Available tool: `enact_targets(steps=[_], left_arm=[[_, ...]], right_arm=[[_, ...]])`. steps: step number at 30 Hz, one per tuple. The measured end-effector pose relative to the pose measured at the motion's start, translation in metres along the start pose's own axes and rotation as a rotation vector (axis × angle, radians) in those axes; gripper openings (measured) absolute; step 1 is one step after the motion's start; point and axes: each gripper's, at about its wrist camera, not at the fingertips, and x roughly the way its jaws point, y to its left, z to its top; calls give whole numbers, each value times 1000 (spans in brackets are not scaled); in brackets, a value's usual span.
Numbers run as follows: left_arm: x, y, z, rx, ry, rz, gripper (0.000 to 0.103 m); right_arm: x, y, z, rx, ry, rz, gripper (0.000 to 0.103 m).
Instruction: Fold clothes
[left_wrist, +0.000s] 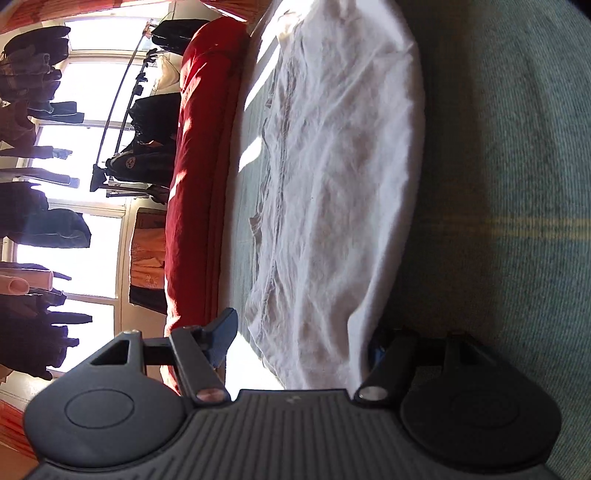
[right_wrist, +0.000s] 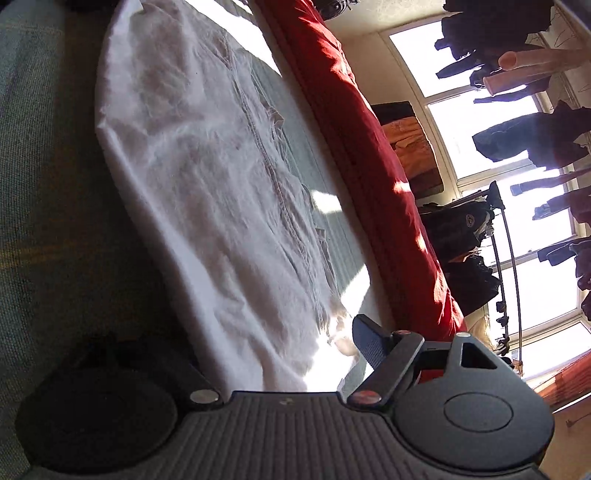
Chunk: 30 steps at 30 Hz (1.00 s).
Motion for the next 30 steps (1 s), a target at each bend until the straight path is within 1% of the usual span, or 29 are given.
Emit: enact_targets(steps=[1,2,3,4,5,6,7,11,17,23,30], left_arm=[[-5,-4,-4,25,-15,-2,63],[-9,-8,-7,51,-31,-5,50],[-11,-12,-9,68,-33,-21,41],[-9,-14,-10,79,-29,-42,22],[-7,-17,-10,87,-24,-62,9],[-4,-18,-9,87,-19,-77,5],[-1,-16,-7,77,-13,-88,2],[0,-2,-4,38,0,-91,1],[-11,22,-3,8,0,-81,0],[-44,27,-7,18,-8,-89,0],[-101,22,-18,15,-14,-158,0]], right_arm=[[-3,-1,-3,1,-5,12,75],[-6,-3,-7,10,-9,32,65],[-8,-2,-10,10,-6,53,60],[-9,-1,-13,9,-2,73,48],[-9,4,-17,-7,12,93,31],[-8,6,-18,-8,22,114,22],[-6,8,-18,-8,32,134,9],[-6,-4,-15,33,42,168,4],[-18,-30,-12,69,41,179,3],[-45,-40,-9,78,35,227,2],[-90,-39,-5,50,42,328,2]])
